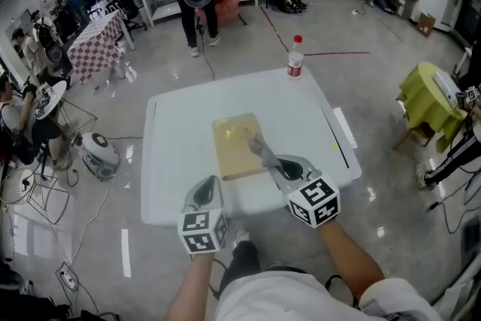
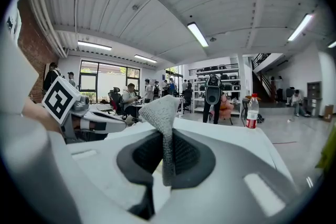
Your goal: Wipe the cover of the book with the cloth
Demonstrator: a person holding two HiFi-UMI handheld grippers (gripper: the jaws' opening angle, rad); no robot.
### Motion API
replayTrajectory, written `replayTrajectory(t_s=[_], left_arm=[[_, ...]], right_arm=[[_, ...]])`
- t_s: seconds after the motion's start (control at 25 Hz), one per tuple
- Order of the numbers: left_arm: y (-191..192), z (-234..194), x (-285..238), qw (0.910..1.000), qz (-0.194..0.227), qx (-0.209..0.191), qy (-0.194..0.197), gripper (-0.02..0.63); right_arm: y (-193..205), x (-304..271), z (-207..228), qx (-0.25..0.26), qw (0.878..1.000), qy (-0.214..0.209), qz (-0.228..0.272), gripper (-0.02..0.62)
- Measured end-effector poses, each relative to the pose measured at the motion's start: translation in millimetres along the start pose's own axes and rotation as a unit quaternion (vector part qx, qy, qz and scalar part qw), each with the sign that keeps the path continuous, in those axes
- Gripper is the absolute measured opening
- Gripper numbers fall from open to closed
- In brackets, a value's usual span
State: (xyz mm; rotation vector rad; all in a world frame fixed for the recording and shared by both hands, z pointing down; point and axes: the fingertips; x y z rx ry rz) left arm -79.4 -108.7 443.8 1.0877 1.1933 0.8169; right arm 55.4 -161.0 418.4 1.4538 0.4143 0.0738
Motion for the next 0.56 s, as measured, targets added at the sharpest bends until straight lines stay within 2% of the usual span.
replayTrajectory(t_s=[0.56], left_arm=[[2,15,13,0.9999,-0.013,-0.001,0.010,0.006]], right_arm=[[-2,15,-5,-0.001,1.000,0.004,-0.002,0.015]])
Point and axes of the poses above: the fingertips, and each gripper's own axes: x backward along the fingers, z to its right, y out of its underside, and after that the axes turned 15 degrees about -y, right-handed
